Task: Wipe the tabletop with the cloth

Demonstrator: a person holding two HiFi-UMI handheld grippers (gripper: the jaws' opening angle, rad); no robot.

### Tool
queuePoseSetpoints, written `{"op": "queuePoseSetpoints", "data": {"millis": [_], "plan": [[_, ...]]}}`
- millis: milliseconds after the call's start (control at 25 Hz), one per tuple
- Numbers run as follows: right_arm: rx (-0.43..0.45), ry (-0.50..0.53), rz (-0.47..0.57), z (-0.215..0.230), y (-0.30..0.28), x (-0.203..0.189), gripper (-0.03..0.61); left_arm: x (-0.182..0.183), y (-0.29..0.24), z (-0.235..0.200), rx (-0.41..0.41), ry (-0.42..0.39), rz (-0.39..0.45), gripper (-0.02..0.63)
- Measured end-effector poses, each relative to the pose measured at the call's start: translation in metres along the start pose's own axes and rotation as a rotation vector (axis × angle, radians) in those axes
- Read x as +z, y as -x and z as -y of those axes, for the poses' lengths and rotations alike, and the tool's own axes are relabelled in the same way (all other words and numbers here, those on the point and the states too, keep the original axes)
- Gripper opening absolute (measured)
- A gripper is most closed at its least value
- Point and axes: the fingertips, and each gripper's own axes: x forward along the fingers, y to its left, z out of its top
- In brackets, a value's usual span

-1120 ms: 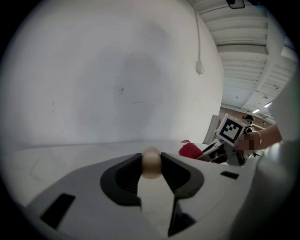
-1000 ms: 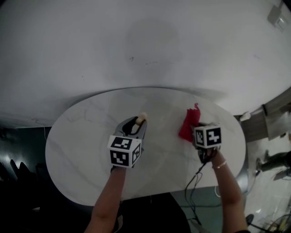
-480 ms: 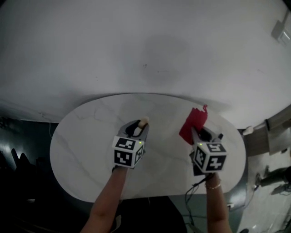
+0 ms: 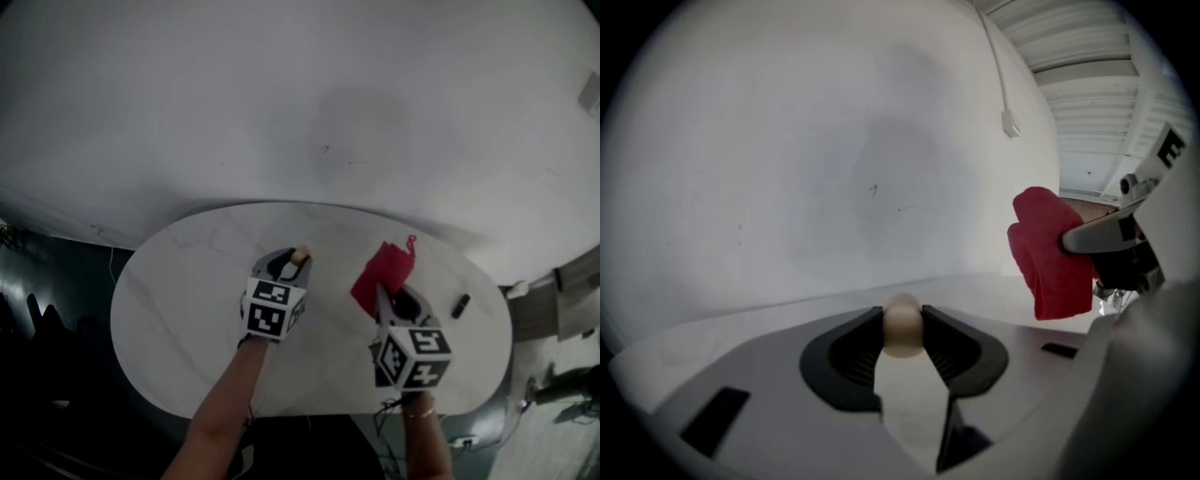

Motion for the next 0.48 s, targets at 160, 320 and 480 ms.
{"op": "queuePoseSetpoints", "data": {"millis": [160,320,480], "plan": [[0.004,-0.004,-0.004,-0.005,-0.001,-0.004,0.049,-0.004,-0.017,-0.004,-0.009,-0.006,-0.023,0.127],[-0.018,0.004,-0.015,-0.001,-0.005,-0.009,0.049,-0.012,-0.040,-0.004,-0.024,-0.017,-0.060,0.128],[-0.035,-0.015,-0.027,0.004,-0.012,-0.012,0.049,-0.024,-0.062,-0.004,-0.050,-0.013,-0.106,0.129]]}}
